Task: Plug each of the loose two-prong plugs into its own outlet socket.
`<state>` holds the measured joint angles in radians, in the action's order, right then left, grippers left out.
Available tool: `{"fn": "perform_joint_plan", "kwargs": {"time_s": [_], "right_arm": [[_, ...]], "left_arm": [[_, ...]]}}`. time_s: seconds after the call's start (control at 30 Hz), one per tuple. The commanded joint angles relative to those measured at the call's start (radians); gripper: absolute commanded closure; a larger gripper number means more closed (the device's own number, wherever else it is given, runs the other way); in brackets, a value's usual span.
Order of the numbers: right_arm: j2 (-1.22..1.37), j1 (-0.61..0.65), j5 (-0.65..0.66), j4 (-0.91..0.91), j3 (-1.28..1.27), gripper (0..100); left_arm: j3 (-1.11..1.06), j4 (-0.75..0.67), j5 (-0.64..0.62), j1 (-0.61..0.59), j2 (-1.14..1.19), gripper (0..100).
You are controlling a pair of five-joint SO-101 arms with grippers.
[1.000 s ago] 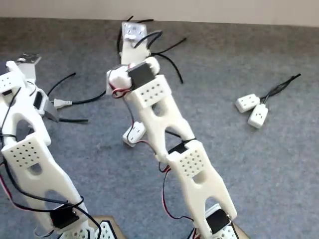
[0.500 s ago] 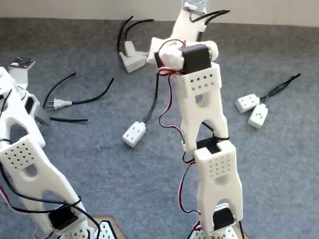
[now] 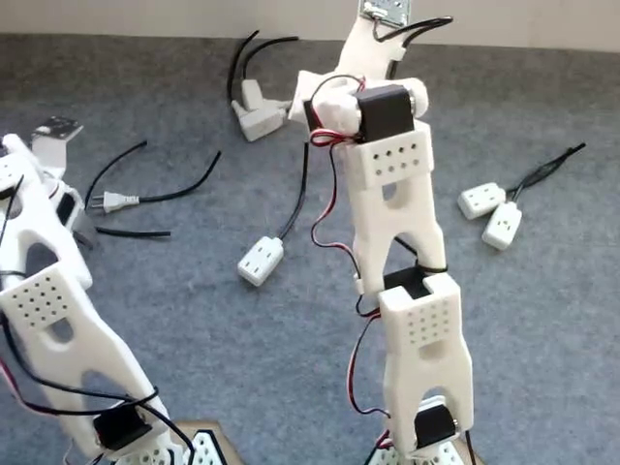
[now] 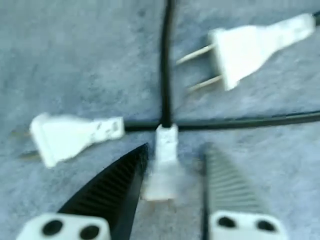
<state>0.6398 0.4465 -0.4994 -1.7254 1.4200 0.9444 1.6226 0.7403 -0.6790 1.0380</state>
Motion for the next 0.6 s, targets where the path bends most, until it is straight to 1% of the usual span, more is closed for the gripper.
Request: {"fn": "perform_joint_plan", "kwargs": {"time_s": [0.0, 0.1, 0.17, 0.3, 0.37, 0.47, 0.5, 0.57], "right_arm": [[-0.070, -0.018, 0.012, -0.039, 0.001, 72.8], [-0.070, -0.018, 0.012, -0.039, 0.001, 72.8], [-0.070, -0.018, 0.012, -0.039, 0.001, 72.8], [-0.070, -0.018, 0.012, -0.039, 0.001, 72.8], [-0.070, -0.019, 0.012, -0.039, 0.001, 72.8], [-0.070, -0.033, 0.012, -0.039, 0.001, 72.8], [-0.070, -0.035, 0.012, -0.039, 0.001, 72.8], [-0.070, -0.044, 0.012, -0.039, 0.001, 72.8]], "left_arm": [[0.085, 0.057, 0.003, 0.022, 0.002, 99], [0.105, 0.124, 0.003, 0.019, 0.002, 99], [0.105, 0.132, 0.003, 0.016, -0.001, 100], [0.107, 0.133, 0.003, 0.004, -0.004, 98], [0.107, 0.137, 0.003, -0.001, -0.005, 93], [0.107, 0.138, -0.005, -0.042, -0.005, 77], [0.107, 0.138, -0.005, -0.056, -0.005, 75], [0.107, 0.138, 0.002, -0.076, -0.005, 75]]}}
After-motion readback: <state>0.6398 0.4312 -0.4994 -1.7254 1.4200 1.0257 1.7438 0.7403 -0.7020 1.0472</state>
